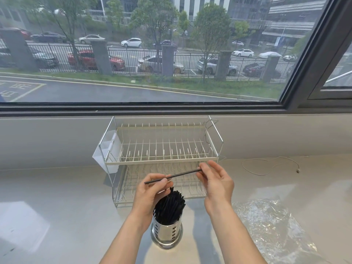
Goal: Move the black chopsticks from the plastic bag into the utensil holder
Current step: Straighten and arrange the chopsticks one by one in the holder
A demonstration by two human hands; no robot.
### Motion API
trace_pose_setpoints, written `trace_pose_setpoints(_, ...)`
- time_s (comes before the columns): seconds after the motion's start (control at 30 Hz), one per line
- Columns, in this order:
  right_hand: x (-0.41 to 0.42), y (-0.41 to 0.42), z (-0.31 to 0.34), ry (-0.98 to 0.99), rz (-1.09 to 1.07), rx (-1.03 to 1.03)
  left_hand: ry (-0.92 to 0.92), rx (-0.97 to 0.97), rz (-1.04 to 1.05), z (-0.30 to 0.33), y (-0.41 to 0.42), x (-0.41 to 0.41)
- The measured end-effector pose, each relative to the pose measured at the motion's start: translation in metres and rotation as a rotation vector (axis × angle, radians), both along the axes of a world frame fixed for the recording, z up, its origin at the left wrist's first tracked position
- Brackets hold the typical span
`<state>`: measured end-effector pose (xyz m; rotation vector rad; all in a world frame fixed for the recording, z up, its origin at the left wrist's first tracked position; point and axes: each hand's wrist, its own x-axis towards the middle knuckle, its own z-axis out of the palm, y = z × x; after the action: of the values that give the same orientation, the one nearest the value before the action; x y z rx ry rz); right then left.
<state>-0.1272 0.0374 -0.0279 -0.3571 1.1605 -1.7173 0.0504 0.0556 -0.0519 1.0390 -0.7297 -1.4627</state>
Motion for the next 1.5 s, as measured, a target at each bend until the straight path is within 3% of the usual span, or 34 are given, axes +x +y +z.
trace_pose_setpoints(0.1, -0.009, -0.002, 0.001, 0.313, -0.126, -0.004, -0.153, 0.058, 0.105, -0.01, -0.004, 0.011)
trace_pose_setpoints(0.2, -0.001, 0.002, -0.005, 0.661, -0.025, -0.052, -0.63, 0.05, 0.253, -0.018, -0.008, 0.018)
trace_pose_setpoints(0.3, 0.021, 0.013, -0.024, 0.945, 0.189, -0.078, -0.984, -0.1, 0.059, -0.024, -0.015, 0.013)
trace_pose_setpoints(0.43, 0.035, 0.027, -0.064, 1.302, 0.38, -0.003, -1.28, -0.19, -0.253, -0.026, -0.026, 0.0)
trace_pose_setpoints(0.53, 0.032, 0.035, -0.078, 1.319, 0.429, 0.029, -1.4, -0.224, -0.361, -0.026, -0.031, -0.009)
trace_pose_setpoints(0.7, 0.013, 0.037, -0.075, 1.144, 0.228, 0.032, -1.527, -0.205, -0.327, -0.021, -0.035, -0.015)
trace_pose_setpoints(0.87, 0.004, 0.031, -0.07, 1.107, 0.23, 0.106, -1.602, -0.197, -0.341, -0.01, -0.035, -0.014)
trace_pose_setpoints(1.0, 0.005, 0.031, -0.073, 1.058, 0.239, 0.144, -1.558, -0.149, -0.314, -0.004, -0.036, -0.006)
trace_pose_setpoints(1.2, 0.005, 0.027, -0.064, 0.933, 0.232, 0.135, -1.265, -0.155, -0.046, 0.029, -0.044, 0.018)
trace_pose_setpoints(1.4, 0.006, 0.017, -0.037, 0.485, 0.401, 0.148, -0.609, -0.138, 0.288, 0.061, -0.054, 0.036)
trace_pose_setpoints(1.5, 0.009, 0.011, -0.025, 0.228, 0.382, 0.054, -0.382, -0.073, 0.333, 0.056, -0.053, 0.034)
